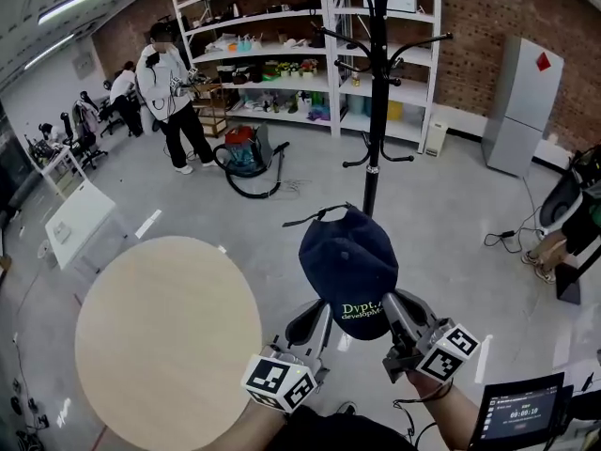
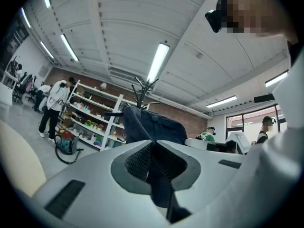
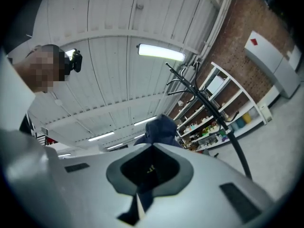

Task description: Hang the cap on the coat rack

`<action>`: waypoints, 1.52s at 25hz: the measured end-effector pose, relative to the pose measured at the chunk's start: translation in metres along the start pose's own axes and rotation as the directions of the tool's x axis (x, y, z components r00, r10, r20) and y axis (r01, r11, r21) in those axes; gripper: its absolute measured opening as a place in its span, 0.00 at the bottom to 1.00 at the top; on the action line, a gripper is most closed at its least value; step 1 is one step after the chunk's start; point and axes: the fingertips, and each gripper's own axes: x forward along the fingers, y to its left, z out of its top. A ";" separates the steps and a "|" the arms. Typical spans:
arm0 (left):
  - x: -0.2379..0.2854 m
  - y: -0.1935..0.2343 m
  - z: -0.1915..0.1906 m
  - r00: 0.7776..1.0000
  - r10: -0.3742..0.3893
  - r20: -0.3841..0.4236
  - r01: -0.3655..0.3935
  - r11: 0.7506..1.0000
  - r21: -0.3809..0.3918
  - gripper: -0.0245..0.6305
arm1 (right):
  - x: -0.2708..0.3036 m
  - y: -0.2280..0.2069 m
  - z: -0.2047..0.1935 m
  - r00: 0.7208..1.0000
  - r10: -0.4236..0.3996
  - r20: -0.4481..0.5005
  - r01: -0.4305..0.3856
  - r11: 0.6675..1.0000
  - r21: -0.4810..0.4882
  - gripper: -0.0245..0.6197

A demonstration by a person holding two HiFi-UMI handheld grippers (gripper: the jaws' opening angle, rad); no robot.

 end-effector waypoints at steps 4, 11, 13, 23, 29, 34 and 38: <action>0.024 -0.019 0.009 0.999 -0.042 0.011 0.042 0.999 0.001 0.09 | -0.011 -0.012 0.026 0.999 -0.019 0.050 0.020 1.000 -0.019 0.05; 0.070 -0.038 0.025 0.992 -0.122 0.046 0.120 0.992 0.038 0.09 | -0.020 -0.036 0.059 0.989 -0.057 0.137 0.064 0.997 -0.049 0.05; 0.087 -0.044 0.029 0.986 -0.157 0.062 0.155 0.987 0.049 0.09 | -0.021 -0.046 0.072 0.984 -0.068 0.163 0.080 0.994 -0.069 0.05; 0.166 -0.045 0.067 0.948 -0.280 0.150 0.271 0.959 0.079 0.08 | 0.007 -0.091 0.135 0.968 -0.084 0.236 0.125 0.979 -0.162 0.05; 0.216 -0.014 0.087 0.926 -0.322 0.197 0.310 0.947 0.090 0.08 | 0.051 -0.121 0.159 0.959 -0.085 0.269 0.142 0.969 -0.201 0.05; 0.259 0.013 0.095 0.907 -0.358 0.221 0.351 0.934 0.071 0.08 | 0.083 -0.152 0.173 0.953 -0.100 0.285 0.168 0.959 -0.226 0.05; 0.273 0.016 0.105 0.892 -0.395 0.222 0.385 0.919 0.087 0.08 | 0.093 -0.156 0.186 0.945 -0.108 0.308 0.189 0.951 -0.247 0.05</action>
